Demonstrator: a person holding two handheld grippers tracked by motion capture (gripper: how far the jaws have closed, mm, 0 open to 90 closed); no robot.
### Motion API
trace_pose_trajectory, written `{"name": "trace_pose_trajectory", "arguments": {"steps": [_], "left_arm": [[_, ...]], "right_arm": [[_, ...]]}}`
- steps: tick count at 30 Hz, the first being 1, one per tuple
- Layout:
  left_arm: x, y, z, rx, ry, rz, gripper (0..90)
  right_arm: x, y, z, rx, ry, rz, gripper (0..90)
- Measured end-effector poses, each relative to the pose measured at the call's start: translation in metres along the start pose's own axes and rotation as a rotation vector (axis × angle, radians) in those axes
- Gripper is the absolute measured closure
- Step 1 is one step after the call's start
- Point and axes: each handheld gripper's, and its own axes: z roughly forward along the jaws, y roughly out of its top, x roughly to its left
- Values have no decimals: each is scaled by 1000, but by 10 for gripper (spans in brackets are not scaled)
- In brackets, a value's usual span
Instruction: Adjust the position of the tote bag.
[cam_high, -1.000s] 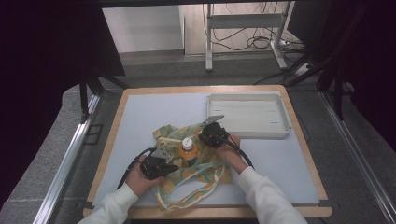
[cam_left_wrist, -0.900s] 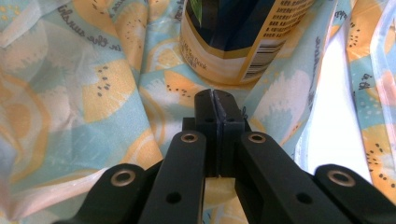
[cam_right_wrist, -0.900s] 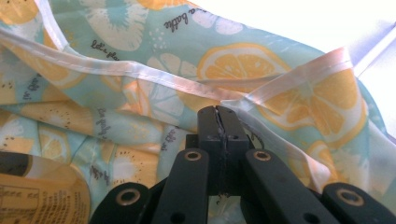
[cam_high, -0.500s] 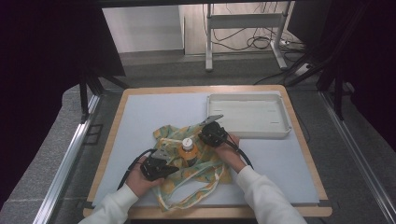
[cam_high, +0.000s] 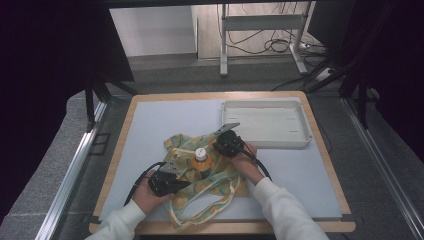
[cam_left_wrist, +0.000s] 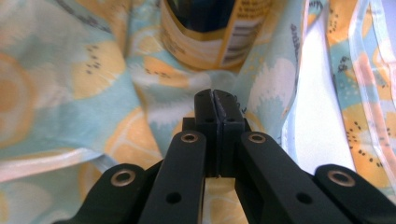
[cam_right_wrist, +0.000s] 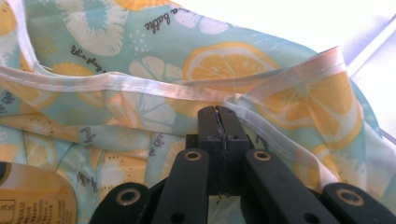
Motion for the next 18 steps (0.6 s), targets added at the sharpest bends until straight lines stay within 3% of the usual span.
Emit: {"name": "trace_pose_trajectory", "arguments": {"steps": [8,18], "left_arm": [[7,2,-21,-99,22,-19,900],[6,0,-42,-202,51,-27,900]], "right_arm": [[2,3,-14,-54,41,7,893],[10,4,-58,-164,85,-9,893]]}}
